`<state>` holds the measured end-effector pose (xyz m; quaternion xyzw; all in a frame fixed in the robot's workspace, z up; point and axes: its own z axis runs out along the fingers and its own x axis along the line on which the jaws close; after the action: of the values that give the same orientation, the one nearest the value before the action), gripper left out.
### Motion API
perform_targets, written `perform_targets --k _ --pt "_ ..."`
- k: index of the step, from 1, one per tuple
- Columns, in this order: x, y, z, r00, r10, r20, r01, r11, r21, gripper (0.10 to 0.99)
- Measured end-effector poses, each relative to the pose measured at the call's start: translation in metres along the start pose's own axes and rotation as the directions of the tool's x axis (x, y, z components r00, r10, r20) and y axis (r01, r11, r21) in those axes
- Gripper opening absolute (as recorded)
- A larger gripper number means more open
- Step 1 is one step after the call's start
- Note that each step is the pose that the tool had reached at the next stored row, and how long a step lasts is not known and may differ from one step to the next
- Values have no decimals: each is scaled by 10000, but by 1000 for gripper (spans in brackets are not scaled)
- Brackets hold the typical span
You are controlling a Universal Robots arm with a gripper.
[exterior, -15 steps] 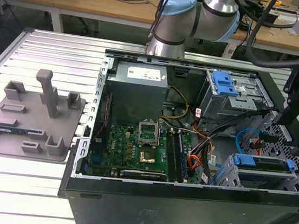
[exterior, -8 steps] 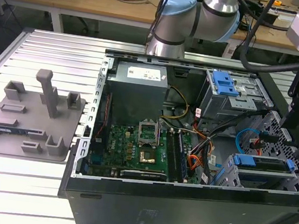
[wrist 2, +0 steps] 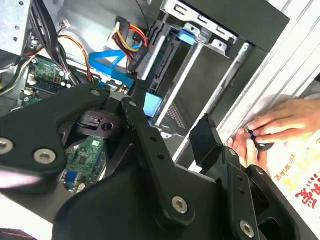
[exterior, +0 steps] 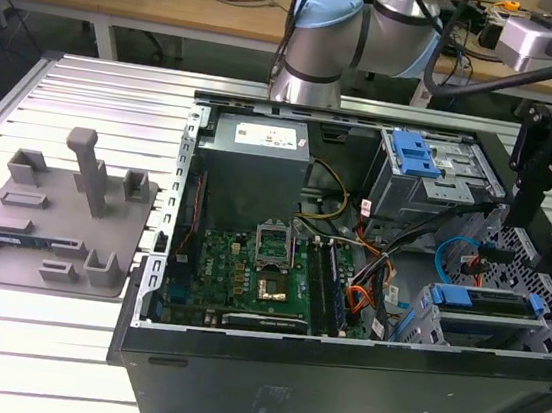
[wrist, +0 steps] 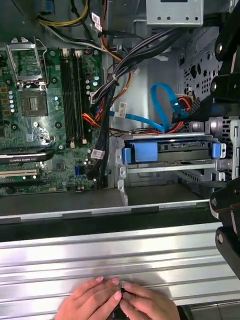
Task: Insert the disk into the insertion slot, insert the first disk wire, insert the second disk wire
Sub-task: 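Insert the first disk wire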
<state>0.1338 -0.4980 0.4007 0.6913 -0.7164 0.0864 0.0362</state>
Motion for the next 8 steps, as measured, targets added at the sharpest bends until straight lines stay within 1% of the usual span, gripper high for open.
perform_targets --k 1,2,3,4,5,6,7,8 --pt "-23 -17 4 10000 -3 -10 3 10000 -10 624" --pt "-56 -52 5 10000 -10 -23 10 10000 -49 624" --pt "-103 -126 7 10000 -30 -33 29 9999 -151 624" --pt "-146 -208 13 10000 -56 -46 55 9995 -299 604" --pt "-183 -241 15 10000 -71 -65 68 9993 -363 475" --pt "-211 -259 17 9999 -80 -88 76 9992 -402 475" --pt "-258 -269 18 9999 -88 -139 82 9990 -431 416" --pt "-294 -273 15 9998 -94 -191 86 9990 -444 416"
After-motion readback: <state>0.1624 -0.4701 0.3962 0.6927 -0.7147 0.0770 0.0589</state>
